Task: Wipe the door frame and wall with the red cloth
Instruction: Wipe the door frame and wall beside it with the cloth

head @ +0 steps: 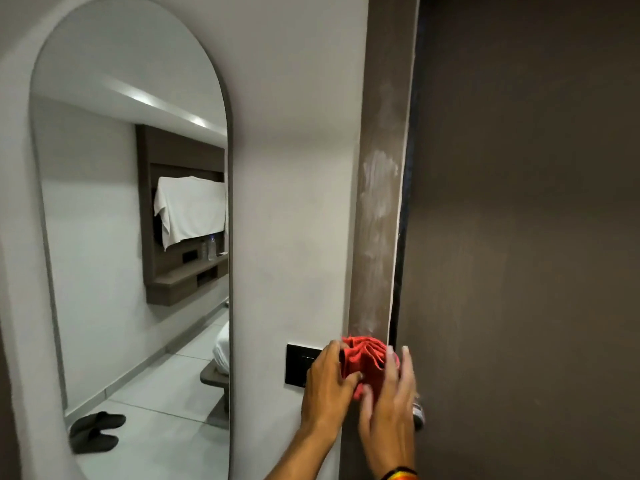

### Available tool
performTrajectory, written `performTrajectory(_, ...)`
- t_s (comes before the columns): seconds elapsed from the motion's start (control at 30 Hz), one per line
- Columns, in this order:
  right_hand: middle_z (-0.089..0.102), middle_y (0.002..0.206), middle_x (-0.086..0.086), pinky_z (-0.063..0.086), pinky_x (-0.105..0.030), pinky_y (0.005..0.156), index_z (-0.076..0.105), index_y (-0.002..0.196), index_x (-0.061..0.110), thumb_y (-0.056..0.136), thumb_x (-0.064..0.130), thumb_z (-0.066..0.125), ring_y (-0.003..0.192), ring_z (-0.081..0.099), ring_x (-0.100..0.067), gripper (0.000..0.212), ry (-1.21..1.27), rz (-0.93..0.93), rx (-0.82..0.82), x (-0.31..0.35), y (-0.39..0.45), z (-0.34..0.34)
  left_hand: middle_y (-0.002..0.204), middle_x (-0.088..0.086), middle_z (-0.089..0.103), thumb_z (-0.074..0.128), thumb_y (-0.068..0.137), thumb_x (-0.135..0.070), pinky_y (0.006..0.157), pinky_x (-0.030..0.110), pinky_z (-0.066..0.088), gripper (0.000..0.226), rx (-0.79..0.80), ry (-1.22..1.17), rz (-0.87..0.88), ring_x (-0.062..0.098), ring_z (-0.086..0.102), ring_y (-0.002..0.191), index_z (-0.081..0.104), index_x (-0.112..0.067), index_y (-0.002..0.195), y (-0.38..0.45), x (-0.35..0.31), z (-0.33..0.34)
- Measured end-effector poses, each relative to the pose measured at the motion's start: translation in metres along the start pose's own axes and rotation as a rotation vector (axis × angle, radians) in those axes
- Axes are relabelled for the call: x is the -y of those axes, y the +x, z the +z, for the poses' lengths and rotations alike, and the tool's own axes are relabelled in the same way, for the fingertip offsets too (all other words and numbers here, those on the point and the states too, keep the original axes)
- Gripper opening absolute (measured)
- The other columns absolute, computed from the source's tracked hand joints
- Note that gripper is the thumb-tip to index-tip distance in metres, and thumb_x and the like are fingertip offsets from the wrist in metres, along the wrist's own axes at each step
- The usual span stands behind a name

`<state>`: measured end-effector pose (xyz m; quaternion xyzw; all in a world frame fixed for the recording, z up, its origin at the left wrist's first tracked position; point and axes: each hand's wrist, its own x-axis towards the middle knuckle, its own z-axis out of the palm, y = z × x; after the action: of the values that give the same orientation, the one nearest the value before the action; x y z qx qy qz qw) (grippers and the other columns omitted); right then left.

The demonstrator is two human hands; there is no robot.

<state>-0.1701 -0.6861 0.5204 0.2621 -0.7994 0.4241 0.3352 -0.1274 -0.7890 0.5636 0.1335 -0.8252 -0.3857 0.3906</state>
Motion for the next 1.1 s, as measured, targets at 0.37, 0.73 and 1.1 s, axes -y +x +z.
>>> performTrajectory(0.37, 0.005, 0.165, -0.032, 0.013, -0.078, 0.114, 0.012, 0.161, 0.022, 0.088, 0.042, 0.056, 0.153, 0.010, -0.051, 0.088, -0.394, -0.138, -0.118, -0.003, 0.043, 0.072, 0.148, -0.002, 0.058, 0.044, 0.101, -0.024, 0.115, 0.032, 0.041, 0.044, -0.183, 0.501, 0.548, 0.016, 0.055, 0.139, 0.058, -0.020, 0.143, 0.051, 0.051, -0.079)
performTrajectory(0.73, 0.005, 0.168, -0.022, 0.015, -0.071, 0.117, 0.012, 0.161, 0.027, 0.100, 0.044, 0.036, 0.157, 0.005, -0.040, 0.067, -0.387, -0.297, -0.311, 0.151, 0.285, -0.054, 0.174, 0.011, 0.008, 0.037, 0.108, -0.020, 0.133, 0.046, 0.009, 0.061, -0.412, 0.532, 0.558, 0.027, 0.005, 0.162, 0.017, -0.008, 0.164, 0.185, -0.076, -0.079)
performTrajectory(1.1, 0.001, 0.169, -0.021, 0.014, -0.071, 0.118, 0.014, 0.161, 0.026, 0.092, 0.043, 0.043, 0.157, 0.002, -0.041, 0.077, -0.425, -0.352, -0.239, 0.099, 0.225, -0.029, 0.173, 0.013, 0.014, 0.039, 0.106, -0.029, 0.133, 0.038, -0.006, 0.064, -0.550, 0.623, 0.594, 0.032, 0.015, 0.161, 0.023, -0.006, 0.163, 0.205, -0.077, -0.062)
